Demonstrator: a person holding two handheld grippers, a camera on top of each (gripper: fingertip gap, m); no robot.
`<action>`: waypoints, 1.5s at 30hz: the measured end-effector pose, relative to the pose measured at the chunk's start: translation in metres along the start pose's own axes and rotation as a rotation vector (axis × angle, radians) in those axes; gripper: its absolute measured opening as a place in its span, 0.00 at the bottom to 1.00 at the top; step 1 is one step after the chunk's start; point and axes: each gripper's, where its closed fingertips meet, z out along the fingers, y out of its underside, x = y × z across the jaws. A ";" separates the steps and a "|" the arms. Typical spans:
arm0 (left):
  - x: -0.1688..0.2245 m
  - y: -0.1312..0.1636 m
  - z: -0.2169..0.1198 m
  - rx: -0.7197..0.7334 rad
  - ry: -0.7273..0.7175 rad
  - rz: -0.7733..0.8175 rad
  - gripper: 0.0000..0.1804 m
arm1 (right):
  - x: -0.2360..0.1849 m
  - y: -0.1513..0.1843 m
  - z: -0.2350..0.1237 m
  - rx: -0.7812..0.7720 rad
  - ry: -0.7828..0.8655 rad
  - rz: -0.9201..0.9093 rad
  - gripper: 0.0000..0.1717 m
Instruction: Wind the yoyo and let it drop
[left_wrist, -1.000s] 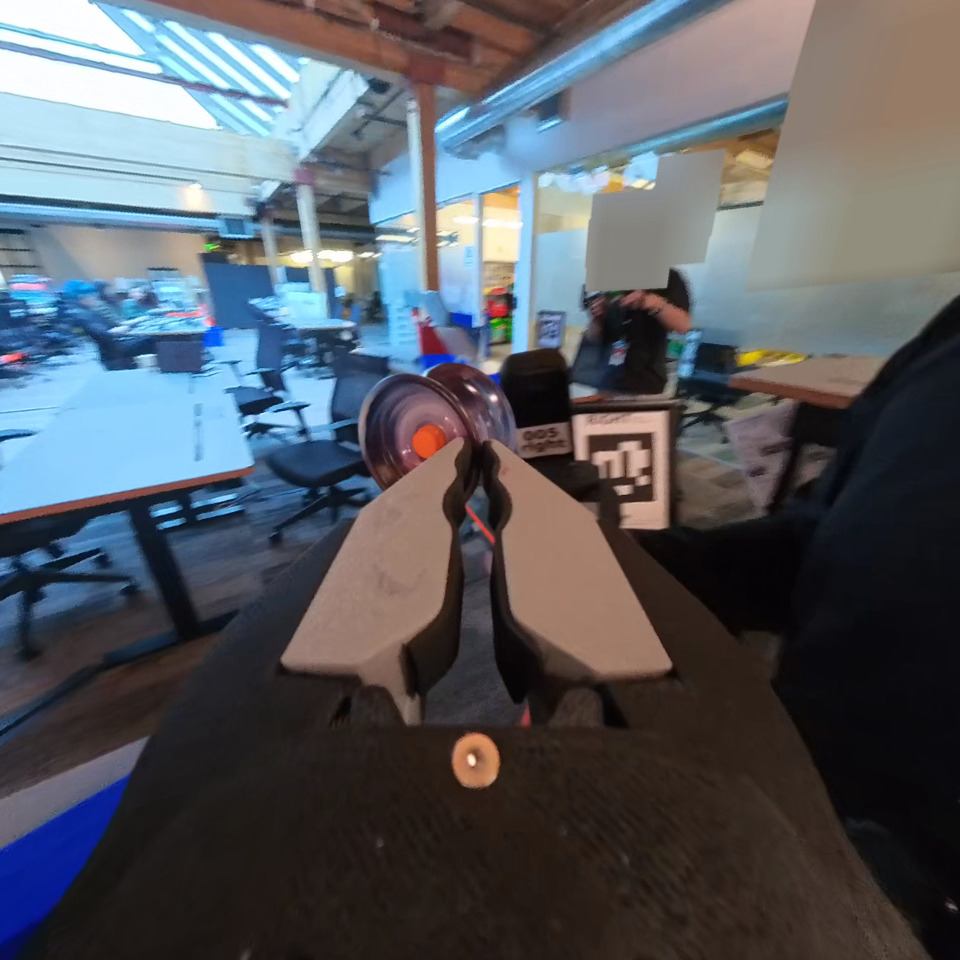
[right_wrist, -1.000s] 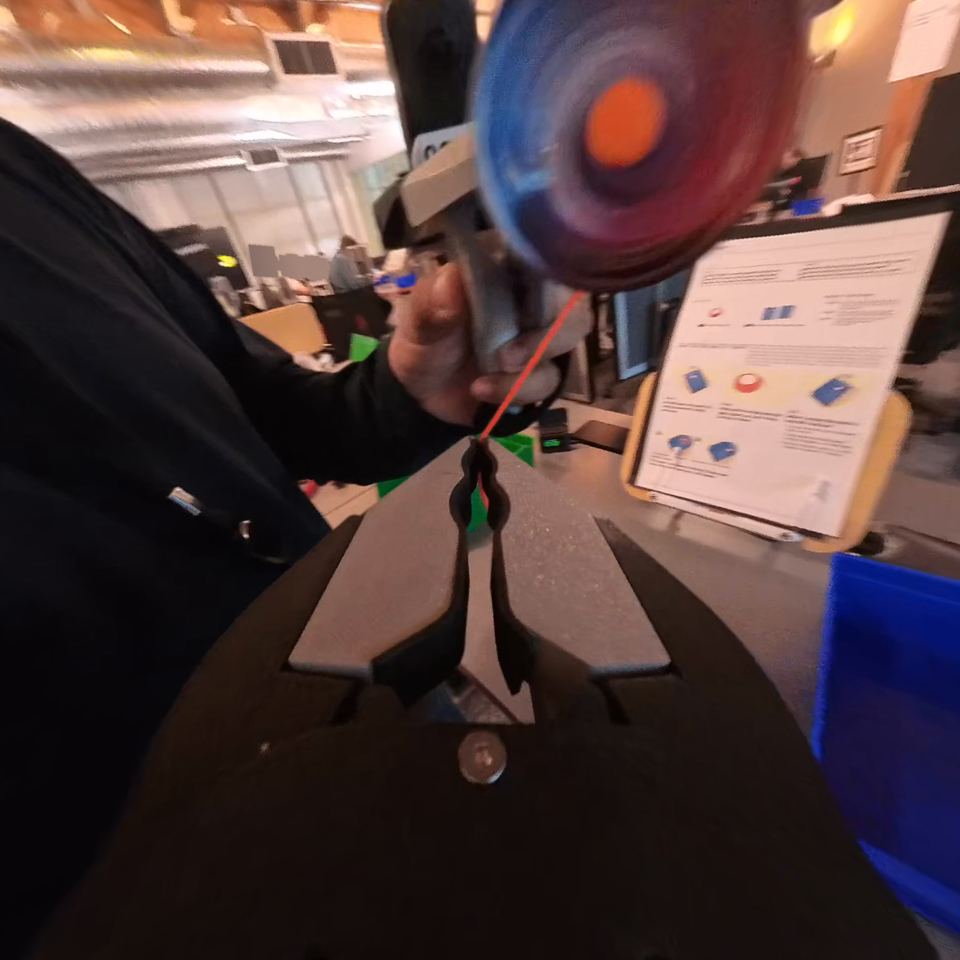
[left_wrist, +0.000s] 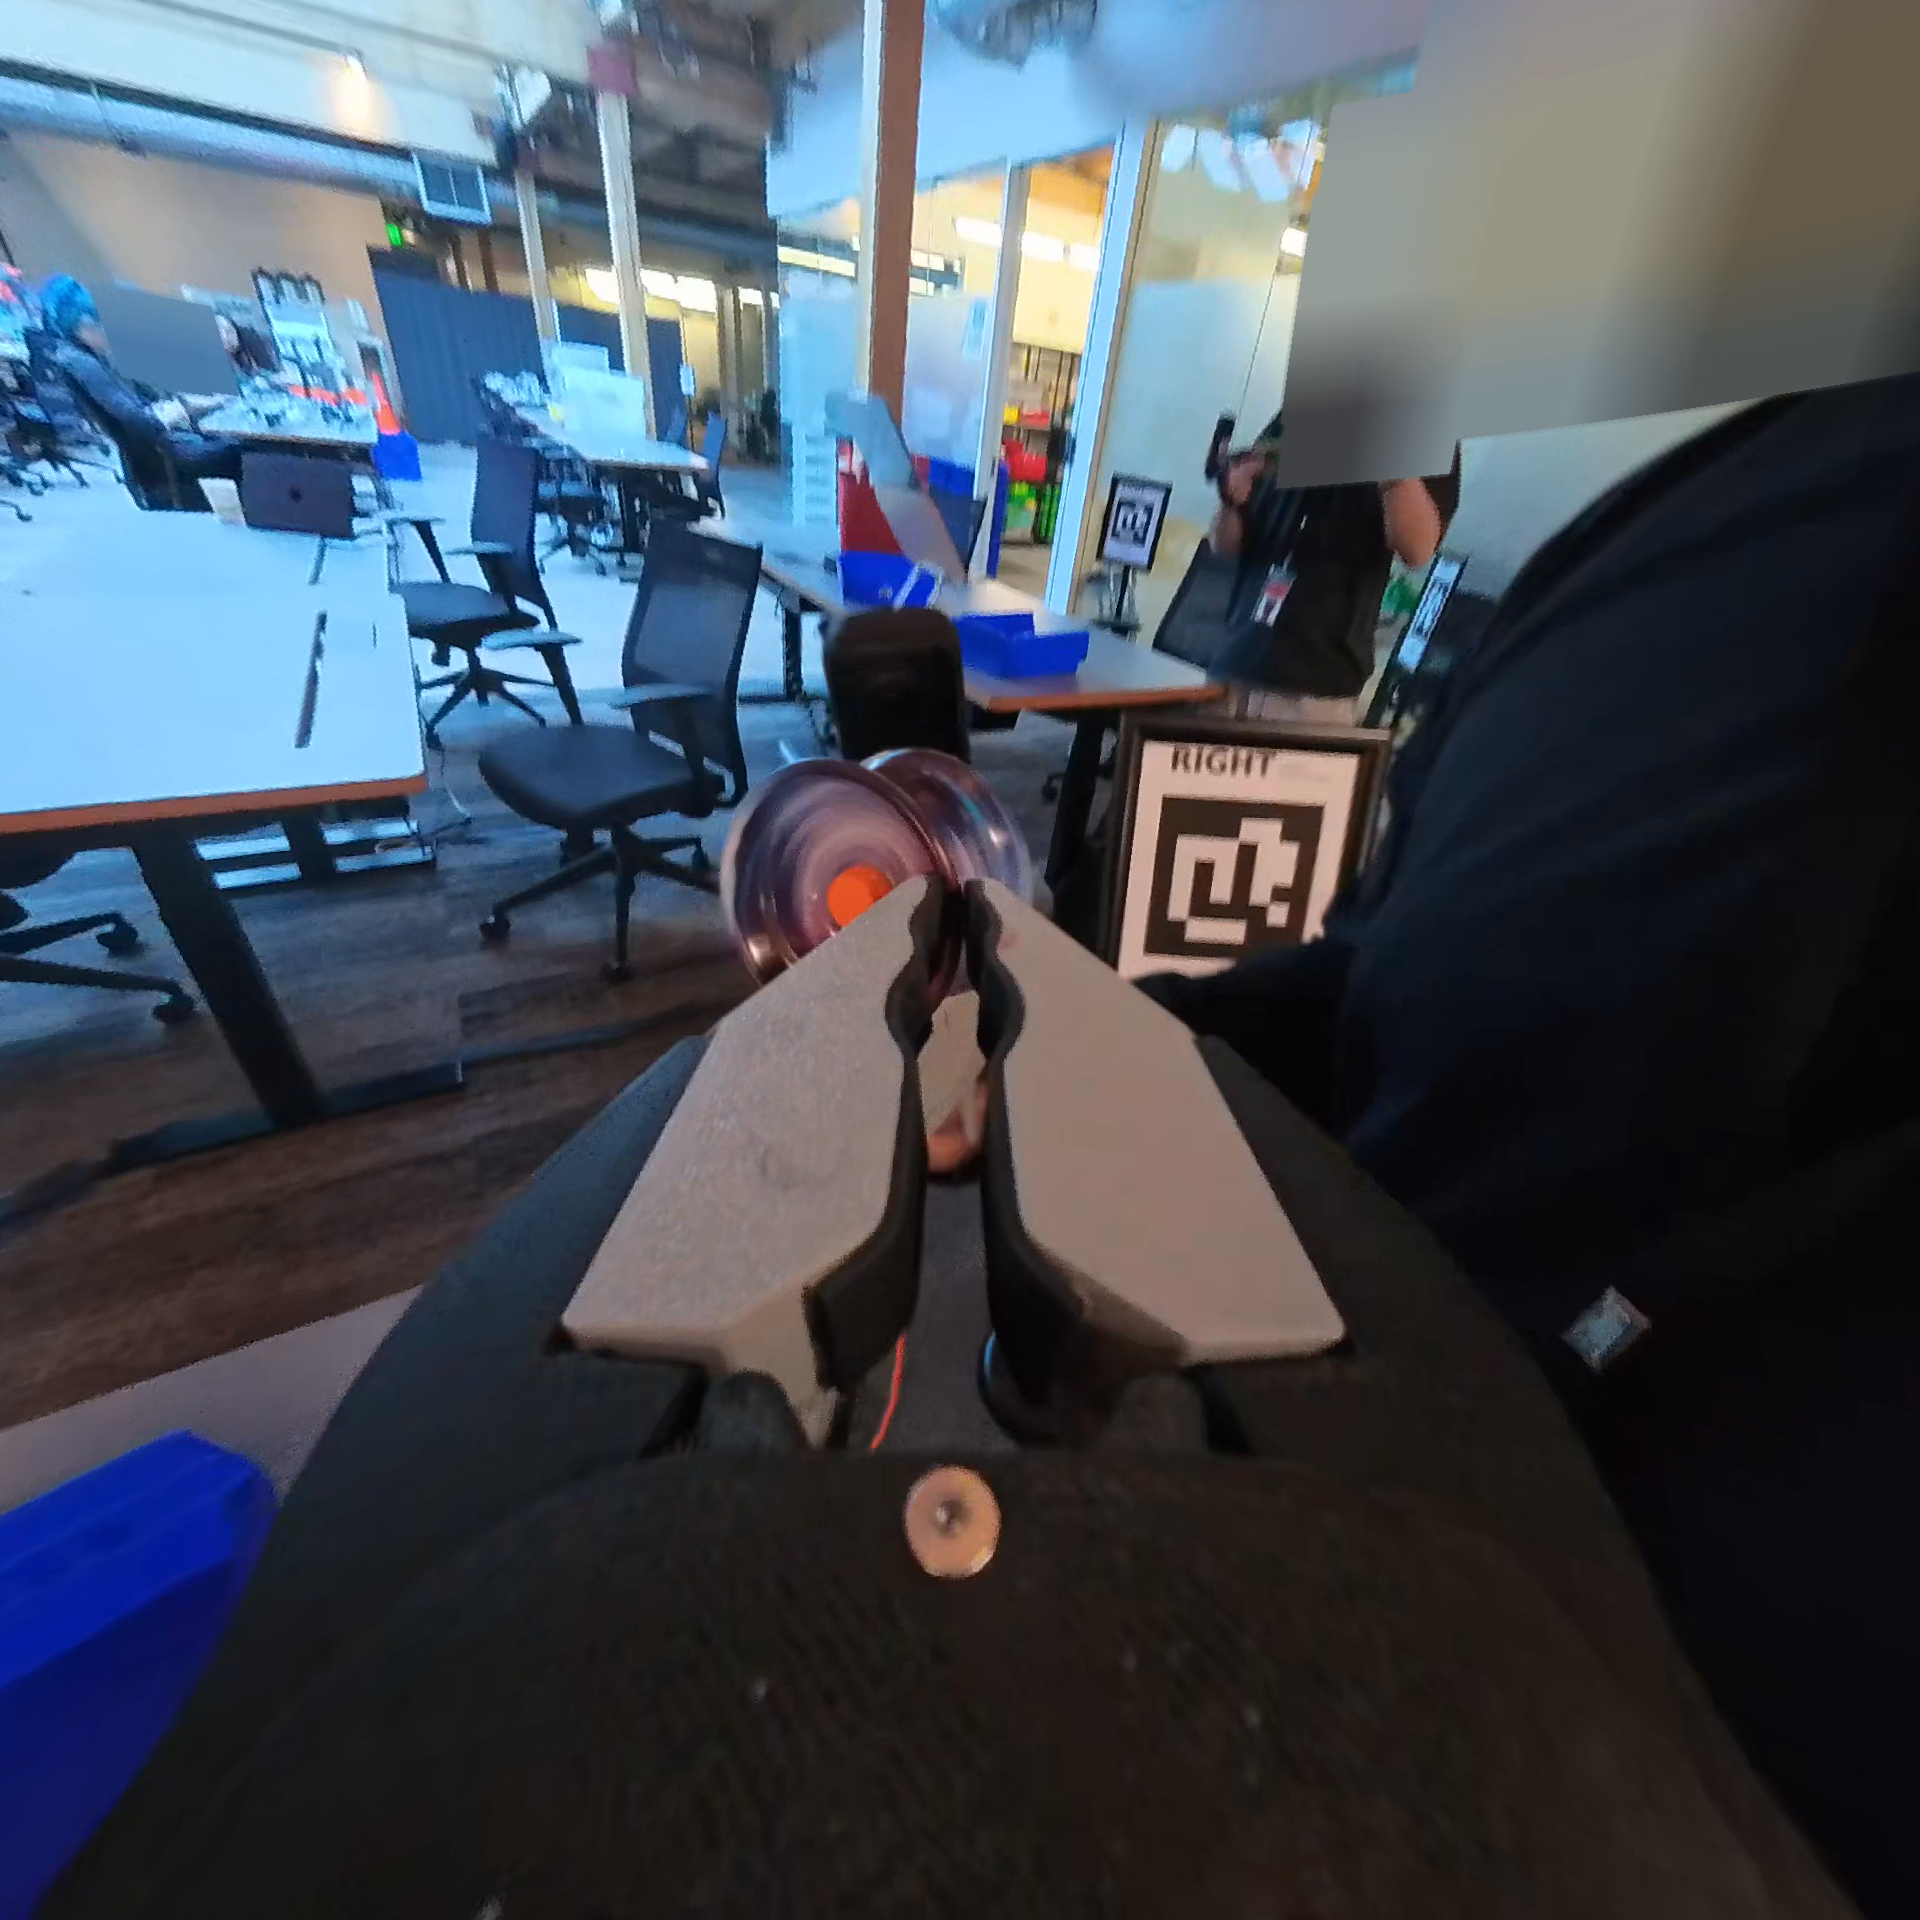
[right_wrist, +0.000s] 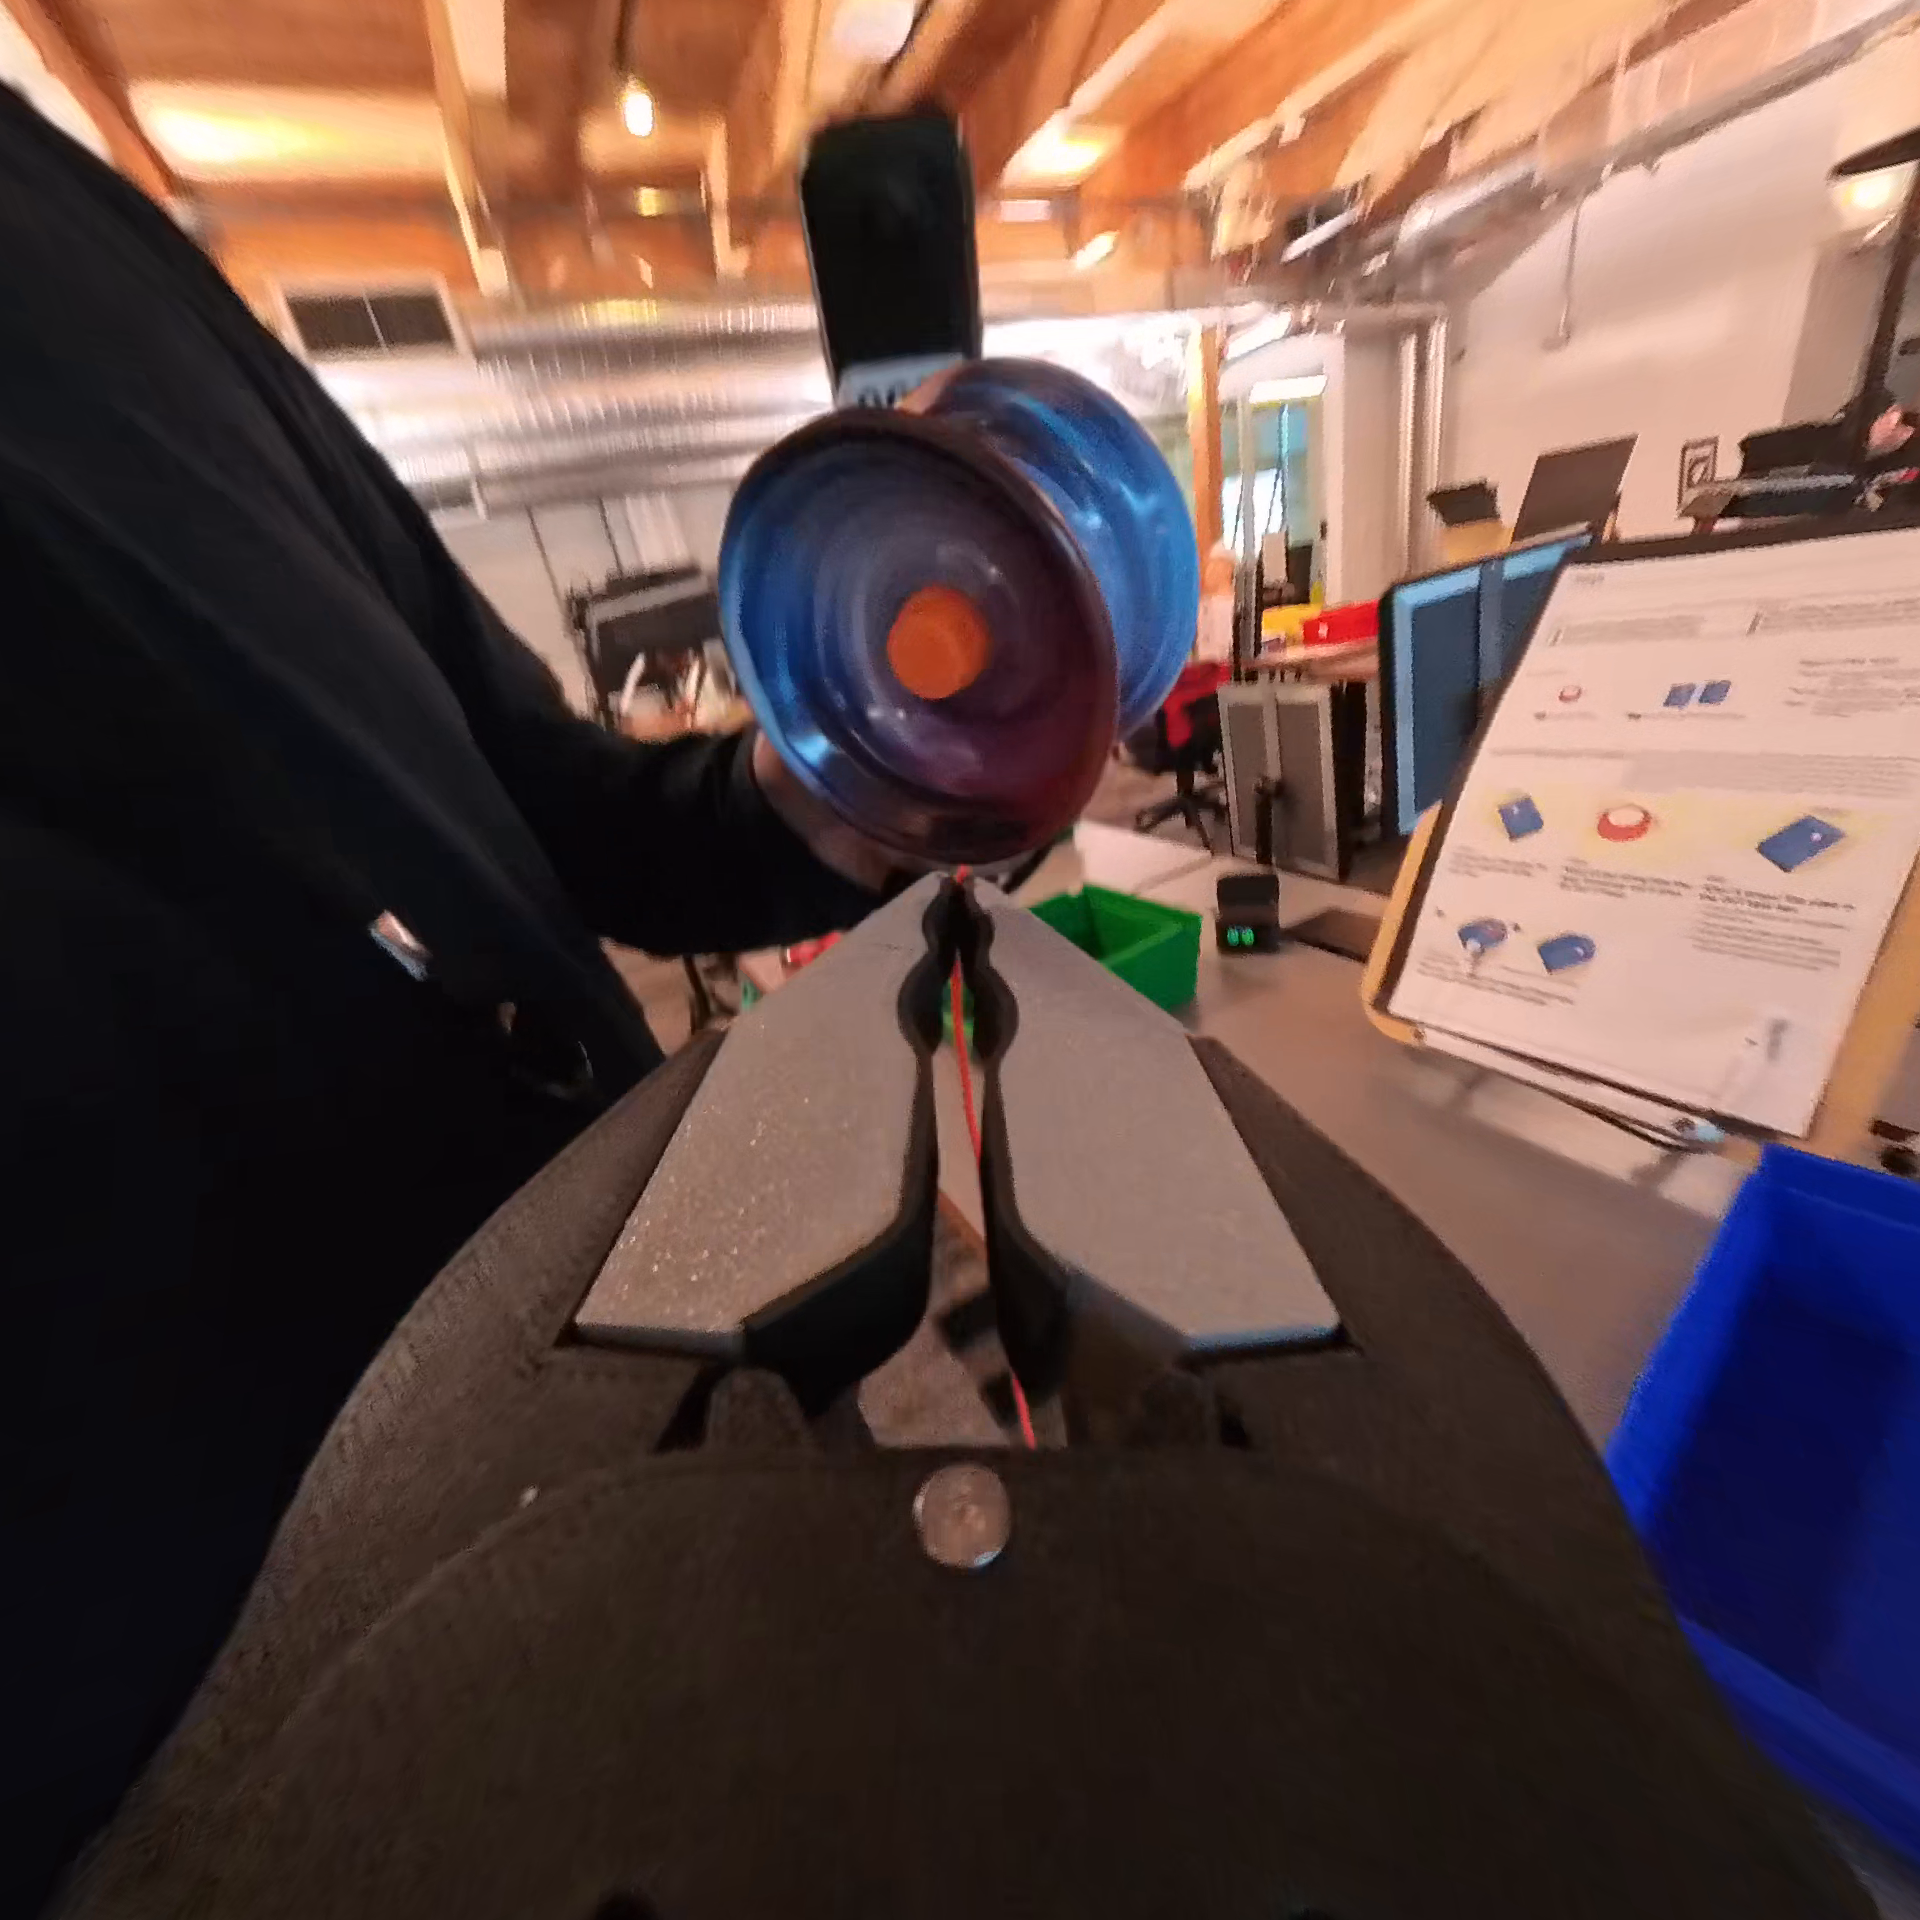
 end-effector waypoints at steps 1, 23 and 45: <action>0.000 -0.005 -0.005 0.030 -0.006 -0.008 0.00 | -0.003 -0.005 0.003 0.042 0.002 0.022 0.00; 0.004 0.013 -0.119 -0.080 -0.062 0.415 0.01 | -0.056 -0.016 0.123 -0.440 0.444 -0.234 0.00; 0.005 -0.030 -0.085 0.193 0.030 0.140 0.00 | -0.036 0.003 0.114 -0.084 0.257 -0.031 0.00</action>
